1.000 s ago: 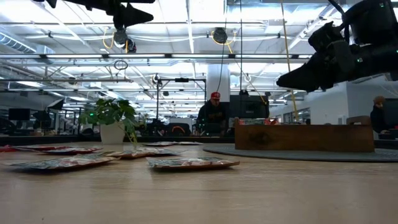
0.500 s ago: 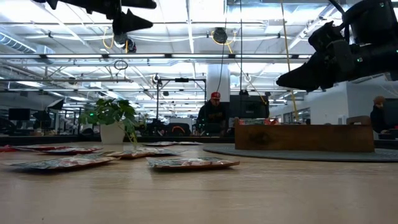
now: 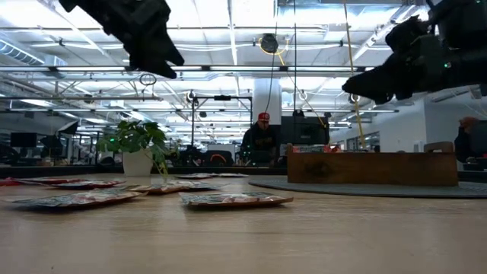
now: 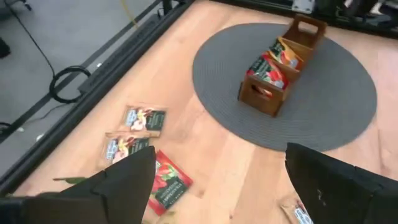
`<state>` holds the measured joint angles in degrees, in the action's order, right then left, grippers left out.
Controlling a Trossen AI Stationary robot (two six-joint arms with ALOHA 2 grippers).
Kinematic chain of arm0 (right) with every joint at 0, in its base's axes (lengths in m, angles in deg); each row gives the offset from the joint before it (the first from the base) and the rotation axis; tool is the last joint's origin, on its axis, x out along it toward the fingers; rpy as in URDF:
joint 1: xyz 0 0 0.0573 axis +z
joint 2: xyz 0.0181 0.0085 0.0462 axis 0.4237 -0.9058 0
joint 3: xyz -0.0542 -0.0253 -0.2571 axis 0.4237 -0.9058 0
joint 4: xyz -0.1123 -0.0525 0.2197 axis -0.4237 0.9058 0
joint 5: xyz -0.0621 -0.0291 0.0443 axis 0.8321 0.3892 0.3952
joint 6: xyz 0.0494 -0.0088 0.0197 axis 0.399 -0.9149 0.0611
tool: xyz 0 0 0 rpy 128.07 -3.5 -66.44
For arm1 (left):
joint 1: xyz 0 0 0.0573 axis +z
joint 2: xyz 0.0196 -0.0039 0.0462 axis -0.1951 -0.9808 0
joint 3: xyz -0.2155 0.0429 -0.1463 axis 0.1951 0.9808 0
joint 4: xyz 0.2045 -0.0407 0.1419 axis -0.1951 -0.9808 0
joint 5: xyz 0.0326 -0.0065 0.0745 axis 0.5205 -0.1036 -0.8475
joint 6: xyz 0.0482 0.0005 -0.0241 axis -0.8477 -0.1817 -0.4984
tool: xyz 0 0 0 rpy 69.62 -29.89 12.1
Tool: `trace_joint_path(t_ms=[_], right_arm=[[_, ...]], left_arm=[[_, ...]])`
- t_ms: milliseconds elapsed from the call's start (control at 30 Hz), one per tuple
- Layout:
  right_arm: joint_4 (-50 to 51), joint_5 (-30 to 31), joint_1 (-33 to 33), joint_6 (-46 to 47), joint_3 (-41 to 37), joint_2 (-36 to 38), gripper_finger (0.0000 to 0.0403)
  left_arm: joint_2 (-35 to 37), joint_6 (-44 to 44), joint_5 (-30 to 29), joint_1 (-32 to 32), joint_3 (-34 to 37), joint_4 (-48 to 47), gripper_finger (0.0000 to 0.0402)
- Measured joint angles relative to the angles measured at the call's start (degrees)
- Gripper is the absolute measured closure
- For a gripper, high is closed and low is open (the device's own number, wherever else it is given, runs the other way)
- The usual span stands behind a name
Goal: Pick & Place Tea
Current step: Put the red tea bag into the left section of the wooden organizer
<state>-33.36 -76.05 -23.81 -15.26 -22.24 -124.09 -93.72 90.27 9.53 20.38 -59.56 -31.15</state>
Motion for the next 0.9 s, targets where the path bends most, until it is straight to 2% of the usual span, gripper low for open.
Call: trace_joint_path(t_ms=[333,633,900], right_arm=[[1.12,3.42,-0.11,-0.07,-4.41,10.43,0.0279],[2.95,3.34,-0.09,-0.37,-4.54,11.25,0.0279],[3.00,3.34,-0.09,-0.22,-4.61,11.27,0.0279]], left_arm=[[-10.25,0.20,-1.49,2.64,-5.23,-7.06,0.0050],[-24.45,-1.84,0.87,4.40,-9.56,-9.52,0.0050],[-34.34,4.46,1.26,9.15,-14.76,-10.52,0.0050]])
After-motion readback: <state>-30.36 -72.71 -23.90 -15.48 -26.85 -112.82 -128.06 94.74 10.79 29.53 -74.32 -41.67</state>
